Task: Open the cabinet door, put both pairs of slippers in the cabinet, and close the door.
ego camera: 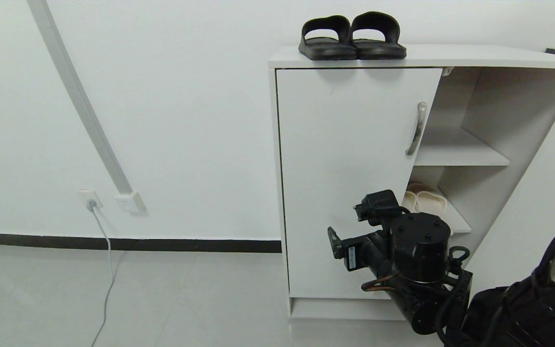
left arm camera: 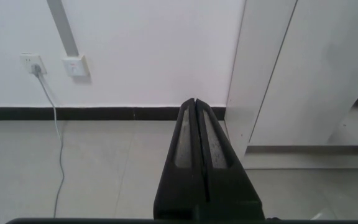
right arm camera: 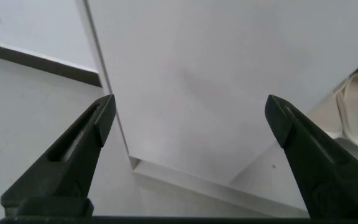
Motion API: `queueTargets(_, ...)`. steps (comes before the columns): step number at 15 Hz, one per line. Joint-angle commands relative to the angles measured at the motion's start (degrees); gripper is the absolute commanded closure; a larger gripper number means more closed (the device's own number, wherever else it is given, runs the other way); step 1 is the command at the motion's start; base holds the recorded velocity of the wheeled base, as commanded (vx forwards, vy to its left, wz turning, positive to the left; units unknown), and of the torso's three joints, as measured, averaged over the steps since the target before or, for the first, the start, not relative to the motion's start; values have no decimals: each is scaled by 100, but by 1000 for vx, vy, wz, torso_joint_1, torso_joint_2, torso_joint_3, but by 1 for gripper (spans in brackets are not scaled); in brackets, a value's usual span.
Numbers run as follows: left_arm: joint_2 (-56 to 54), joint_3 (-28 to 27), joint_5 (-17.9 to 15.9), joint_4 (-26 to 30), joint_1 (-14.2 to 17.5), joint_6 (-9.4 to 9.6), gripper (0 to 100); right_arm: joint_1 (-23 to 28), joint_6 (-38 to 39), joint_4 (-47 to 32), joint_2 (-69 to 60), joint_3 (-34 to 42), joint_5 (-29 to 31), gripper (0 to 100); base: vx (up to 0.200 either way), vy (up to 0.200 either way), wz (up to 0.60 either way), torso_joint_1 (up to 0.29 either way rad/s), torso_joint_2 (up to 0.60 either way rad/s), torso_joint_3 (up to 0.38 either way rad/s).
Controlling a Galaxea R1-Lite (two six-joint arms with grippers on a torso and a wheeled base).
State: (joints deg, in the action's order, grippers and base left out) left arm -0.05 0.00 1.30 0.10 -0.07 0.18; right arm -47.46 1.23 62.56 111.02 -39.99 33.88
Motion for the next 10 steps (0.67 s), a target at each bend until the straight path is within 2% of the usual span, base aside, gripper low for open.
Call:
queueTargets(1,5,0,1,-1,-1,-1,100,-9,0,2,7,-1,-4,0,0,0,0,0,0,0)
queueTargets(6,5,0,1,-10,-1,-1,100,-9,0,2,7,26,-4,0,0,0,0,0,0,0)
queueTargets(10,5,0,1,-1,-1,-1,100,-9,0,2,7,26,-4,0,0,0,0,6,-200,-309)
